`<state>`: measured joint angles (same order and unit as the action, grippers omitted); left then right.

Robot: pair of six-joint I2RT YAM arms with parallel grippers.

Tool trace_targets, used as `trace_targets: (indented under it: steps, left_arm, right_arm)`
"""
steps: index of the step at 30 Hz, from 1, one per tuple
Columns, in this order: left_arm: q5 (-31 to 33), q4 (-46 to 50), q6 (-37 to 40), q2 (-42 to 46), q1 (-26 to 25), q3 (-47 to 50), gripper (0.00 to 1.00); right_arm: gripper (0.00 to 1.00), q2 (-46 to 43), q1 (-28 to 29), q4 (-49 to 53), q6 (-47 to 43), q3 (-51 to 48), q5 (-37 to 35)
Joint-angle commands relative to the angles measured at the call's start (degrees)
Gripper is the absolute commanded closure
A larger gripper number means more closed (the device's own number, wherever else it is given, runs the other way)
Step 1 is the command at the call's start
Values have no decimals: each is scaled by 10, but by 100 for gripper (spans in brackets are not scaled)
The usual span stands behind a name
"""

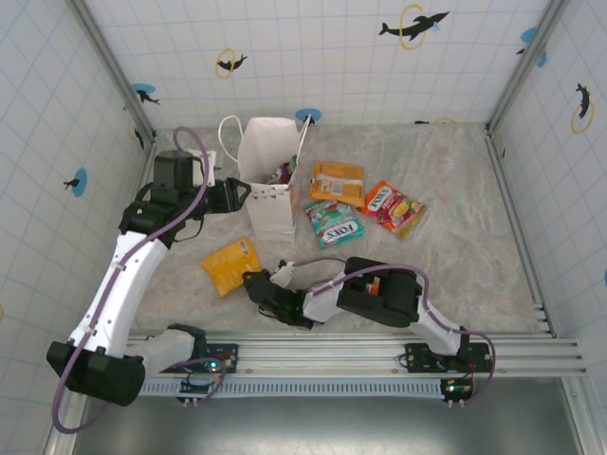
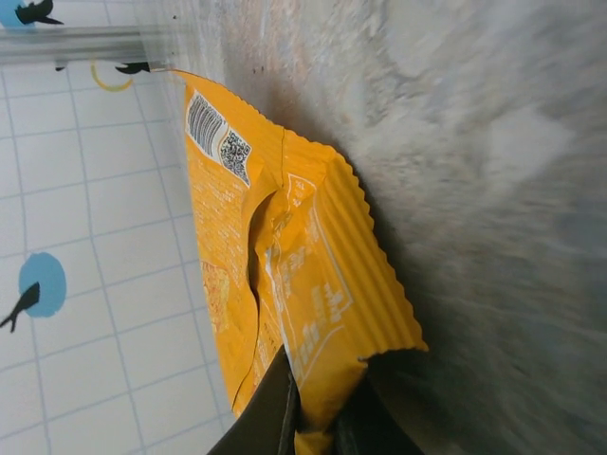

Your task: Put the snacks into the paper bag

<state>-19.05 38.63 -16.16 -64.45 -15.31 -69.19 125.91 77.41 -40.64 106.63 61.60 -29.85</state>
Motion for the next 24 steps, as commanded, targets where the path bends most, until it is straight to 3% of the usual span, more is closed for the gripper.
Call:
trace_targets:
  steps: [1,13,21,24]
  left_arm:
    - [-5,10,24,-3,3,-25,38]
    - [-25,-8,22,11,4,-31,38]
    - [-69,-39,12,10,4,-35,38]
    - [-100,-48,17,9,4,-36,38]
  right_arm:
    - [98,-61,2,-12,-37,-45,-7]
    - [100,-232,7,-34,-127,-226,23]
    - [100,-326,8,-52,-279,-298,63]
    - [100,-368,-4,-67,-376,-318,110]
